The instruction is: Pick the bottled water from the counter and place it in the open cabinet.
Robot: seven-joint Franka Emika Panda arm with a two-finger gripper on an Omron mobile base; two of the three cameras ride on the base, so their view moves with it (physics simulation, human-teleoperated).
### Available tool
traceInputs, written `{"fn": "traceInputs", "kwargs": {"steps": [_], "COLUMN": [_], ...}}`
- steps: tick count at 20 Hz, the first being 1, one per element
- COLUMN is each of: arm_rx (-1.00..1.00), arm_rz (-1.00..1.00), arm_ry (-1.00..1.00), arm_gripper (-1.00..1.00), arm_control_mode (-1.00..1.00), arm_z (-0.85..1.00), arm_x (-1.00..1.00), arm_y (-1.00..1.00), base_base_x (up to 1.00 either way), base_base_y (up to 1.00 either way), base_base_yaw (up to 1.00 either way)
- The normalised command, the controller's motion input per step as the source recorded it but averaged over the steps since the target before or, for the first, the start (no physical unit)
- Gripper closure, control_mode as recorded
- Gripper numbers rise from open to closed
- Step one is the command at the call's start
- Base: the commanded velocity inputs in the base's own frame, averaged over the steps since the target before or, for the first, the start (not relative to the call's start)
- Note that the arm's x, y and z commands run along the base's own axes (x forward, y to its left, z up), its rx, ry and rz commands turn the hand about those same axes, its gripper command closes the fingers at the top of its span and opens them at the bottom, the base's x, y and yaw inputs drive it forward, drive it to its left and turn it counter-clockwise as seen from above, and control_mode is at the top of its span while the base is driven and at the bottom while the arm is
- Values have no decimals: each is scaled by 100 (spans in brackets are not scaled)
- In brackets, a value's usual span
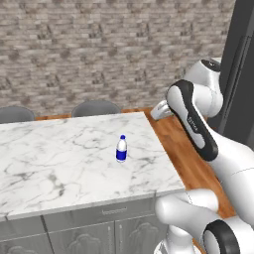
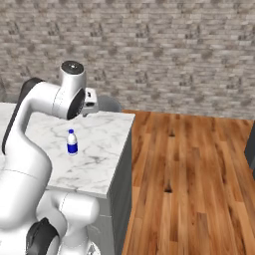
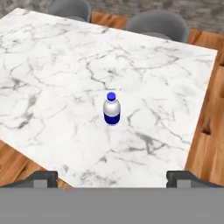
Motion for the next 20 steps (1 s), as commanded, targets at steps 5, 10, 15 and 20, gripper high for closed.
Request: {"fn": "traceInputs", "kwargs": {"steps": [5, 10, 15, 20], "arm_rx": [0, -1, 0, 0], "arm_rz": [23, 19, 18, 13], "arm_ry": [13, 20, 8, -3], "arm_gripper": [-100, -100, -100, -100], "arm_control_mode": [-100, -100, -100, -100], "arm_z": [7, 2, 0, -22], "arm_x": [0, 0, 1, 10], "arm_y": [8, 17, 14, 1], "base_base_x": [0, 0, 0, 0], "base_base_y": [0, 0, 0, 0], "base_base_yaw": [0, 0, 0, 0]}}
